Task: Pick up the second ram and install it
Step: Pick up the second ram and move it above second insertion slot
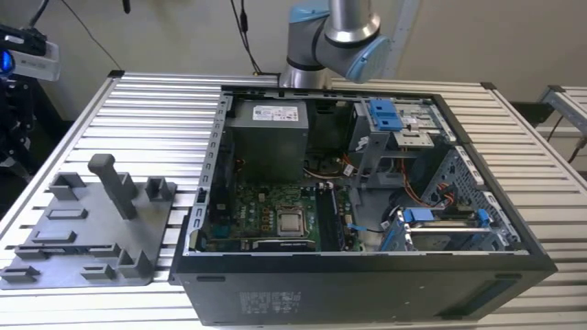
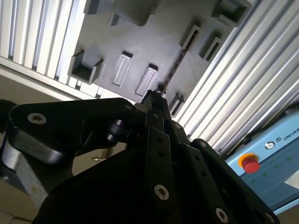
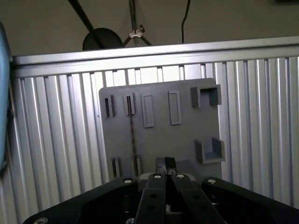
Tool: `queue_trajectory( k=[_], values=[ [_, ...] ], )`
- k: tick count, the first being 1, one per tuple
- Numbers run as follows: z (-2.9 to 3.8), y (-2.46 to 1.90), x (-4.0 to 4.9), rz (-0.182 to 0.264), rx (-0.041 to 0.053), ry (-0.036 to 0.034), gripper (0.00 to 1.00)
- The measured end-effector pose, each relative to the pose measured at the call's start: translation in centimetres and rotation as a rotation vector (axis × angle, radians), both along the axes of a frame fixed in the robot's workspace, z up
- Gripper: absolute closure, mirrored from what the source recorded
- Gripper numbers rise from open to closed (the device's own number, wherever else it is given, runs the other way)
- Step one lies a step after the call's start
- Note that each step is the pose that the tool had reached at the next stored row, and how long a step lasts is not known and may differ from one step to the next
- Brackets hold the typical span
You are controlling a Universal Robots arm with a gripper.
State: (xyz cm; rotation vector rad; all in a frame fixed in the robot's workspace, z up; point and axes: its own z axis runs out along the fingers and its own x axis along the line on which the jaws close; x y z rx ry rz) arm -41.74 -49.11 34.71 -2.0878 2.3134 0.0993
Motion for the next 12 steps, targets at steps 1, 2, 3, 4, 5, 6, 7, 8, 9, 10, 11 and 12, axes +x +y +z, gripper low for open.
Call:
queue_trajectory(
  k=[1,2,3,4,5,6,7,8,9,10,11,12],
  values=[
    [0.00,0.00,0.00,0.000,0.0000,0.0000,0.82],
    [0.00,0.00,0.00,0.000,0.0000,0.0000,0.76],
    [0.00,0.00,0.00,0.000,0.0000,0.0000,0.70],
    [0.00,0.00,0.00,0.000,0.0000,0.0000,0.70],
    [0.00,0.00,0.00,0.000,0.0000,0.0000,0.64],
    [0.00,0.00,0.00,0.000,0.0000,0.0000,0.58],
    [0.00,0.00,0.00,0.000,0.0000,0.0000,0.58],
    [0.00,0.00,0.00,0.000,0.0000,0.0000,0.58],
    [0.00,0.01,0.00,0.000,0.0000,0.0000,0.52],
    [0.00,0.01,0.00,0.000,0.0000,0.0000,0.52],
    [0.00,0.01,0.00,0.000,0.0000,0.0000,0.52],
    [0.00,0.01,-0.01,0.000,0.0000,0.0000,0.52]
  ],
)
